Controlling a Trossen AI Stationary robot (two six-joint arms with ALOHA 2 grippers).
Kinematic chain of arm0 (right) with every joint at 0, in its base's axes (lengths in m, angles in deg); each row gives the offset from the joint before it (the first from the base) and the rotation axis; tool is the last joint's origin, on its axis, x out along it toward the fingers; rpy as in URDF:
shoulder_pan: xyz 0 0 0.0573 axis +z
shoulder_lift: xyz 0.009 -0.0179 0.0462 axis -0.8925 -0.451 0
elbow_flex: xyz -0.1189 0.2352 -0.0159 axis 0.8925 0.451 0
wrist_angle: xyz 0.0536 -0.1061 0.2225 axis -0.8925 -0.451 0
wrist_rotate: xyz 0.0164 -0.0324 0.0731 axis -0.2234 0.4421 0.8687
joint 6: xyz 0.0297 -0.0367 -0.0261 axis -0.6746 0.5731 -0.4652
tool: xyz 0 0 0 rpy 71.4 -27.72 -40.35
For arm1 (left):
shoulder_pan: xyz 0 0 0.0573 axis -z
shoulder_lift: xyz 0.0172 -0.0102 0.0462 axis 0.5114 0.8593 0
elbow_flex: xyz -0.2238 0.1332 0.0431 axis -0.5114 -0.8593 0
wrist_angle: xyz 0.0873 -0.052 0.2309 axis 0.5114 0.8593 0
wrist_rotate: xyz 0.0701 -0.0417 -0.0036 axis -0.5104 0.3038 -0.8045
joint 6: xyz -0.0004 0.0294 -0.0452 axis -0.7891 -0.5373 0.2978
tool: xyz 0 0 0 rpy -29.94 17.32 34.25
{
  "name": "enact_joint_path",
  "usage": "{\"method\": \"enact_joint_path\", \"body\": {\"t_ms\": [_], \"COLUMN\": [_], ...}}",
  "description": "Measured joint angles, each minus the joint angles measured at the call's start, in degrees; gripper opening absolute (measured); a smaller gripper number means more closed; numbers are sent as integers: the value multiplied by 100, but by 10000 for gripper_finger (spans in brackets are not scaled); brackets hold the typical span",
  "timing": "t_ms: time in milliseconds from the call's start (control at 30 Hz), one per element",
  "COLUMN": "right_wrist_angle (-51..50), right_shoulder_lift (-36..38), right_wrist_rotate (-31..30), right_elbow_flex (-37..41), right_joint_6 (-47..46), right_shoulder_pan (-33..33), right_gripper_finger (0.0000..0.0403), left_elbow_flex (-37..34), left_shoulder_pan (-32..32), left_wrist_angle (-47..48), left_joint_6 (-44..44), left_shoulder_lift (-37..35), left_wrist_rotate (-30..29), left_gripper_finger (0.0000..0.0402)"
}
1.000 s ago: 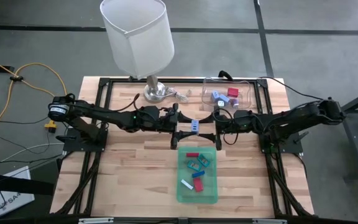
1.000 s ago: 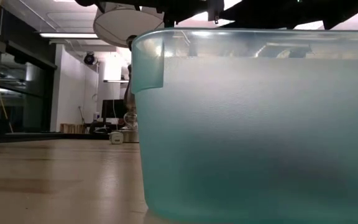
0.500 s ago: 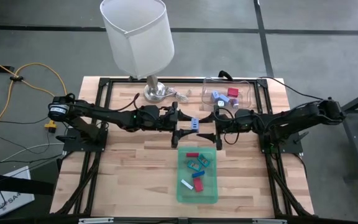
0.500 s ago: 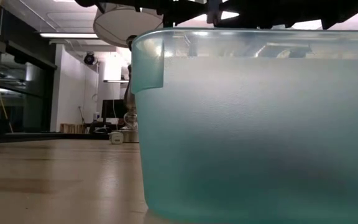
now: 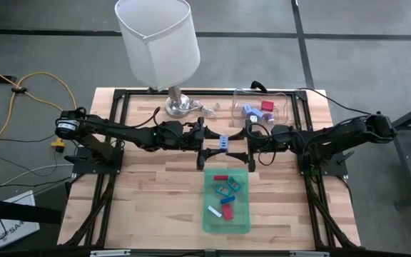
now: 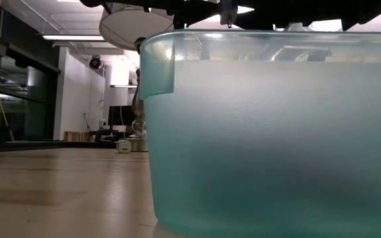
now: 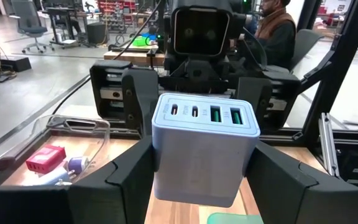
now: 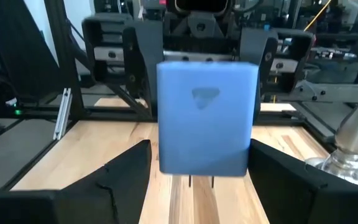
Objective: Pick & Place Office items
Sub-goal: Put the purple charger adapter into the transparent bin
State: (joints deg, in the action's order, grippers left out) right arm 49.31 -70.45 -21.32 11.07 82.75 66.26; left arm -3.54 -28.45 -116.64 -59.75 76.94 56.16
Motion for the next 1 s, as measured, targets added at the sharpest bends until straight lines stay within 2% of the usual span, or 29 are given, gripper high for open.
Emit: {"method": "enact_joint_path", "body": {"t_ms": [700, 1000], "right_wrist_angle": [232, 189], "right_shoulder_lift": [0, 0], "right_wrist_rotate": [-17, -17], "right_elbow_flex": [0, 0], "right_joint_6": [1, -95], "right_shoulder_pan": [-2, -2], "right_gripper_finger": [247, 247], "left_elbow_flex": [0, -7], "left_shoulder_pan": [0, 0], "left_wrist_angle": [-262, -766], "left_joint_6": [-101, -156], "left_shoulder_lift": [11, 348], "left_wrist_rotate": [2, 37], "left_gripper_finger": [210, 210]}}
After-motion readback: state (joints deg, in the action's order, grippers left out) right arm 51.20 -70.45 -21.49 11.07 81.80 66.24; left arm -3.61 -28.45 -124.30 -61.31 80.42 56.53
